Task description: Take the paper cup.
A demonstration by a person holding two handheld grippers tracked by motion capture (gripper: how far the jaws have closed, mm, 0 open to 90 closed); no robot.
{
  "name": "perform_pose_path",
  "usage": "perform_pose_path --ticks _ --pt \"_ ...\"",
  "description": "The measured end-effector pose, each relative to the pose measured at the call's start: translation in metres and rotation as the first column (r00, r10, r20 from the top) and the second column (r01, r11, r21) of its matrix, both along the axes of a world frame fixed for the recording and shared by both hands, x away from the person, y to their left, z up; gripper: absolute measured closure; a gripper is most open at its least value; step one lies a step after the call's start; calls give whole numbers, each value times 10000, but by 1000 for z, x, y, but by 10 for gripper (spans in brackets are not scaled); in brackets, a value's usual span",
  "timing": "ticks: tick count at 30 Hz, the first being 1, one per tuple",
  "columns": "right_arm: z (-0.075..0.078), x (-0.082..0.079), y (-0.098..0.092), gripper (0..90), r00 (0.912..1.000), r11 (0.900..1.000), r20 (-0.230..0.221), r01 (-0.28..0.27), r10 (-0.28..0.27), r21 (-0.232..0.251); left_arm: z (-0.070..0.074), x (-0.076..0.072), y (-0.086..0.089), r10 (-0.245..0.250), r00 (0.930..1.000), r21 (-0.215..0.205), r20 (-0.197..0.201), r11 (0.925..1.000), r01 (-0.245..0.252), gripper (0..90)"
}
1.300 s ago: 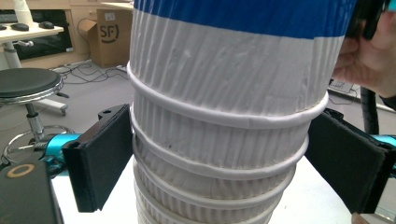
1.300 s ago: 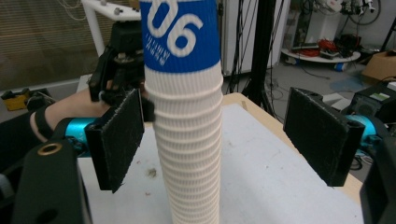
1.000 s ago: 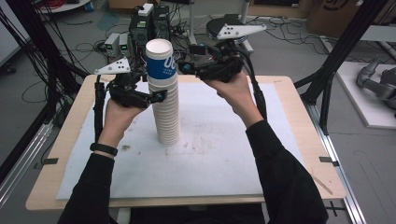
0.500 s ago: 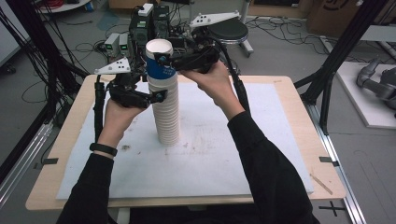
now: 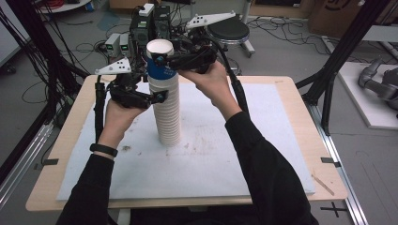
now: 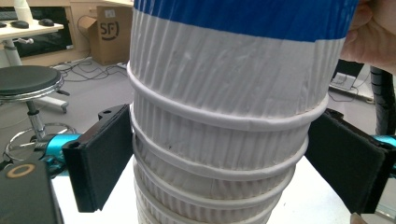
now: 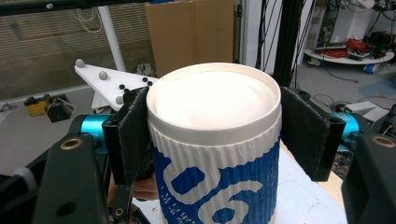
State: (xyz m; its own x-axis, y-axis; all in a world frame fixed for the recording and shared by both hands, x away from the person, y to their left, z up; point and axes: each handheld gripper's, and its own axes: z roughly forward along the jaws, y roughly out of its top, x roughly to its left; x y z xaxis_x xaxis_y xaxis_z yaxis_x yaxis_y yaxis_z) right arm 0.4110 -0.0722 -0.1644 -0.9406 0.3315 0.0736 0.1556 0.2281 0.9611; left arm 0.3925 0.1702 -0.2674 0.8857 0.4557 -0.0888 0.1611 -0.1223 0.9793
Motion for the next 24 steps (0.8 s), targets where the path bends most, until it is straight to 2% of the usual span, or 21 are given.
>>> perform_pose_path --ticks 8,12,24 --pt "2 -2 -1 295 9999 9998 149 67 -70 189 0 0 0 6 10000 3 -3 10000 -6 106" --pt "7 -4 -3 296 9995 9991 297 72 -85 419 0 0 0 15 10000 -20 -15 10000 -15 106" --pt "22 -11 -6 296 9971 9975 739 141 -193 697 0 0 -1 25 10000 -27 -48 10000 -25 106"
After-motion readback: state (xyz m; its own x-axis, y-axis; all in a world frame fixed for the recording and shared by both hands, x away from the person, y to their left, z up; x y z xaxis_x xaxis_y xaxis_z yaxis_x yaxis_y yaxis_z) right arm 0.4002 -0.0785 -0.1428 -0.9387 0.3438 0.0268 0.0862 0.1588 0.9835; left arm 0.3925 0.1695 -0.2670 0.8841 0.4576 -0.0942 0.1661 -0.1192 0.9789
